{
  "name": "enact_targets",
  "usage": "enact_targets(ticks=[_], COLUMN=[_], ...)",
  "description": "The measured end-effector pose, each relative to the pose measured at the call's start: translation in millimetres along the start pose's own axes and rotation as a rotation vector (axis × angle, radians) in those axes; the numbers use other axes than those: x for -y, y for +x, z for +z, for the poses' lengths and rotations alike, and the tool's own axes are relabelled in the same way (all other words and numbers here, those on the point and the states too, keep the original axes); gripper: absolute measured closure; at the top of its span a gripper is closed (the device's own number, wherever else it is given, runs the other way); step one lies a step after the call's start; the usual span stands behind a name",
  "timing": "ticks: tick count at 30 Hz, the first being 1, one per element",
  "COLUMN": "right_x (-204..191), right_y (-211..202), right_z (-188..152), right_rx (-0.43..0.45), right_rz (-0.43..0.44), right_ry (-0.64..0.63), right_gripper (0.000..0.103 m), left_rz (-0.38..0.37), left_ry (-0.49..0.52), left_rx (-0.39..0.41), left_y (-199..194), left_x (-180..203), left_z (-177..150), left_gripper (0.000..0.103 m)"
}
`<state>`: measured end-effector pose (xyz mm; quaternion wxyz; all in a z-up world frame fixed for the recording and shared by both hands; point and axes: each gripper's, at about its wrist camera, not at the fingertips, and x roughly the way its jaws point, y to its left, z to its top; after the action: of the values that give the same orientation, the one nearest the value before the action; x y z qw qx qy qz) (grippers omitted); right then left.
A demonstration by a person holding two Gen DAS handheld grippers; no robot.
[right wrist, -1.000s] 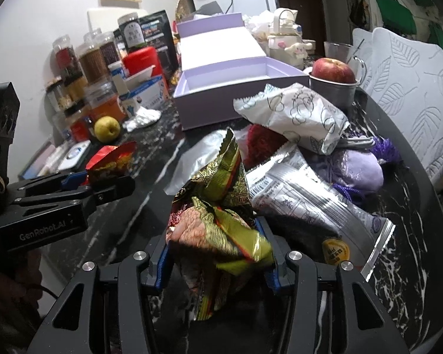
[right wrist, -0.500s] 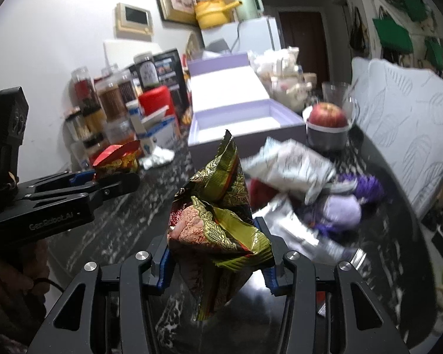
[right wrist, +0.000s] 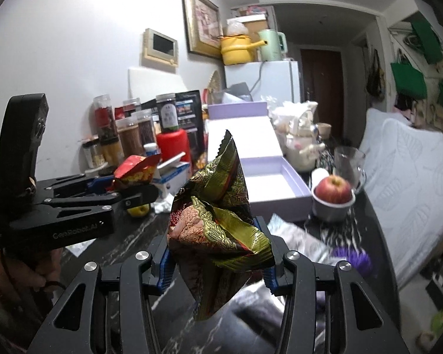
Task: Organize soft objects
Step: 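Lift both held packets and carry them over the lavender box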
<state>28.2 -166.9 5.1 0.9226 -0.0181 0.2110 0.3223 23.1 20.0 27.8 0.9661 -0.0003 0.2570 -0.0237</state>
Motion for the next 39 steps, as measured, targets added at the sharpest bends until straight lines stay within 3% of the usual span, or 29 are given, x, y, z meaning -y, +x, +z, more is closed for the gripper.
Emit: enact_targets(ticks=[17,29,39], right_x=[21,52,73], right_y=[39,92,144], right_z=[64,114,146], right_rx=[0.072,0.089,0.086], right_rz=[0.052,0.057,0.040], right_ry=[-0.100,-0.128,-0.150], right_gripper=[0.056,0.056,0.056], left_rz=[0.039,0.046,0.093], left_ry=[0.016,0.016,0.033], left_rx=[0.071,0.101,0.090], left_y=[43,89,142], left_x=[-13,-33,-52], left_z=[68,114,143], left_gripper=[0.057,0.057,0.057])
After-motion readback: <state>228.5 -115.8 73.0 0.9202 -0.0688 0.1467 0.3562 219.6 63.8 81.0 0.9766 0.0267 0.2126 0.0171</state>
